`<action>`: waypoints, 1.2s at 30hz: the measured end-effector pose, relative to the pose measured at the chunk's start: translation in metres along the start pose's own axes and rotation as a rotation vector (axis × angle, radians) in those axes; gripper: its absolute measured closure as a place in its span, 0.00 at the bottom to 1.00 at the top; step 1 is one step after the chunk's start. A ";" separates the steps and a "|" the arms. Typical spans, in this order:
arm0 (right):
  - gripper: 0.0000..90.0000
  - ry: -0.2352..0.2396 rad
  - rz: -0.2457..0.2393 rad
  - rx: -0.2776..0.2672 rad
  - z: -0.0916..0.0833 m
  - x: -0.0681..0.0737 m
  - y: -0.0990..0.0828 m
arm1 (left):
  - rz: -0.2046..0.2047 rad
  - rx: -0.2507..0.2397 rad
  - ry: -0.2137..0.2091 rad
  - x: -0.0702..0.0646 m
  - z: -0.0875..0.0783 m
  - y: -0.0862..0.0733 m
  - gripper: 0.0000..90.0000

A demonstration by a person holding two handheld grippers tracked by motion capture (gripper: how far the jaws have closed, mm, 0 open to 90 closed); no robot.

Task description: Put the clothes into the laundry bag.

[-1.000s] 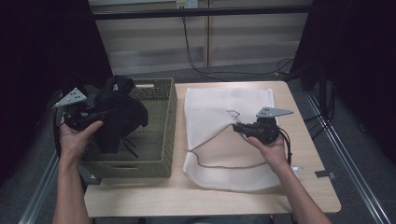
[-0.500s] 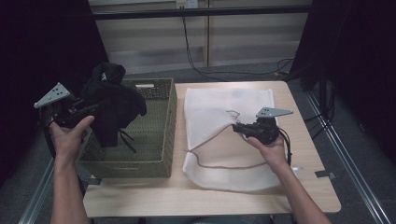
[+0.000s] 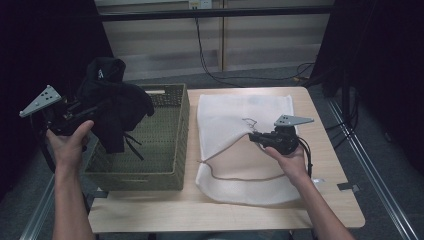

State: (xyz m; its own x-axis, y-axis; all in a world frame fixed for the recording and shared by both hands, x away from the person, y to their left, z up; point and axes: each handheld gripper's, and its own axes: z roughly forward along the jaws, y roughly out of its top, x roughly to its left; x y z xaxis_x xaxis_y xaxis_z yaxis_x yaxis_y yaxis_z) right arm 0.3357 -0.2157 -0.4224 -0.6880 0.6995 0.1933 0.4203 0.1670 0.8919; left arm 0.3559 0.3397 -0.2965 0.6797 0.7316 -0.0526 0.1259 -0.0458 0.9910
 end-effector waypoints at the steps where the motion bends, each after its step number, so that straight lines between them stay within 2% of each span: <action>1: 0.97 -0.001 0.000 0.000 0.000 0.000 0.000 | -0.007 -0.009 0.002 -0.002 -0.001 0.001 0.71; 8: 0.97 0.002 0.002 0.000 0.000 0.000 0.000 | -0.005 -0.068 -0.016 -0.004 -0.006 0.005 0.71; 16: 0.97 0.007 0.007 0.002 0.001 -0.001 -0.001 | -0.015 -0.122 -0.014 -0.009 -0.015 0.014 0.71; 17: 0.97 0.007 0.004 0.003 0.001 -0.001 -0.001 | -0.001 -0.119 -0.014 -0.009 -0.016 0.015 0.71; 18: 0.97 0.008 0.005 0.002 0.001 -0.001 -0.001 | -0.009 -0.123 -0.013 -0.010 -0.016 0.016 0.71; 20: 0.97 0.006 0.004 0.003 0.001 -0.001 -0.001 | 0.005 -0.122 -0.016 -0.011 -0.017 0.016 0.71; 24: 0.97 0.002 0.001 0.002 0.000 -0.001 -0.001 | -0.010 -0.144 -0.022 -0.012 -0.018 0.018 0.71; 26: 0.97 0.002 0.001 0.002 0.000 -0.001 0.000 | 0.002 -0.145 -0.035 -0.013 -0.020 0.020 0.71; 29: 0.97 0.003 0.003 0.002 0.000 -0.001 0.000 | -0.006 -0.164 -0.038 -0.017 -0.021 0.023 0.71; 31: 0.97 0.001 0.002 0.003 0.000 0.000 0.000 | 0.008 -0.165 -0.049 -0.019 -0.022 0.025 0.71; 36: 0.97 0.000 -0.002 0.004 0.000 0.000 0.000 | 0.009 -0.195 -0.071 -0.029 -0.025 0.033 0.70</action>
State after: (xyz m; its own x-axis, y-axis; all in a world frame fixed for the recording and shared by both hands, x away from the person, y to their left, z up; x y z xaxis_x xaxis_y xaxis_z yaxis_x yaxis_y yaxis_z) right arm 0.3359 -0.2159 -0.4229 -0.6888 0.6993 0.1912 0.4209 0.1710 0.8909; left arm 0.3224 0.3343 -0.2595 0.7301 0.6819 -0.0452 -0.0182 0.0856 0.9962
